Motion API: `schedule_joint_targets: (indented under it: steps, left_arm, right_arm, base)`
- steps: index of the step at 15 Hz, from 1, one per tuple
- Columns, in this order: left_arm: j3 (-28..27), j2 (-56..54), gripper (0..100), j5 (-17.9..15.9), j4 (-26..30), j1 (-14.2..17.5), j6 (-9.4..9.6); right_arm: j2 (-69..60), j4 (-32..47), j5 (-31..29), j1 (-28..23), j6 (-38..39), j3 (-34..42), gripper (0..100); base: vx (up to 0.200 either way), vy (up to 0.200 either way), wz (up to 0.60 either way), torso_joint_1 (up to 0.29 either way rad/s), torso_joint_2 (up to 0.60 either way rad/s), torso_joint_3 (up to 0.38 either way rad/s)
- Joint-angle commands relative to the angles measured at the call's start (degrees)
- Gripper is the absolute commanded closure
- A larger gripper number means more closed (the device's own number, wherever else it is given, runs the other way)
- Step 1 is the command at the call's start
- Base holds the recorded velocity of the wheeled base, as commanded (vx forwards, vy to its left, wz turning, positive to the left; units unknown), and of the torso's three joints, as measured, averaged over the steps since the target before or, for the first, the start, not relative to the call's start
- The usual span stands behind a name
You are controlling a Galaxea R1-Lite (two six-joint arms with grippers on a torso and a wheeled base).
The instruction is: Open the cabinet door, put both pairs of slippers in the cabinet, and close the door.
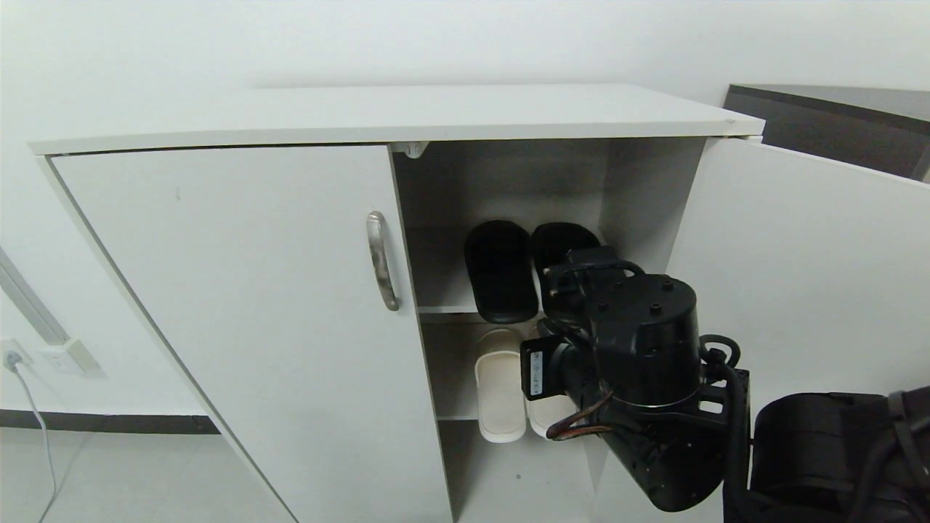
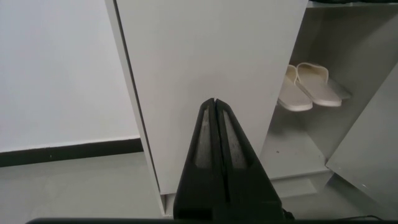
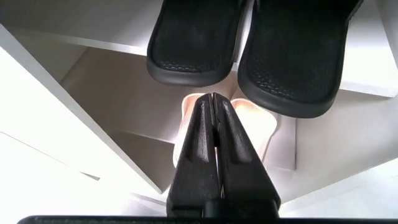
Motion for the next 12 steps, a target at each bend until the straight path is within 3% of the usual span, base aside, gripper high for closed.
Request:
schedule_joint_targets:
  steps: [1,12]
  left_arm:
    - [0.0,0.1,100,0.0,0.0,0.0,-0.09]
    - [0.0,0.1,100,0.1,0.0,0.0,-0.09]
  right_arm:
    - [0.3,0.0,0.0,0.2,0.0,0.1,100]
    - [1.3,0.0,0.1,0.2,0.1,0.7,100]
  base:
    - [-0.200,0.000,0.00,0.007,0.00,-0.007]
    - [-0.200,0.000,0.00,0.001,0.00,0.003]
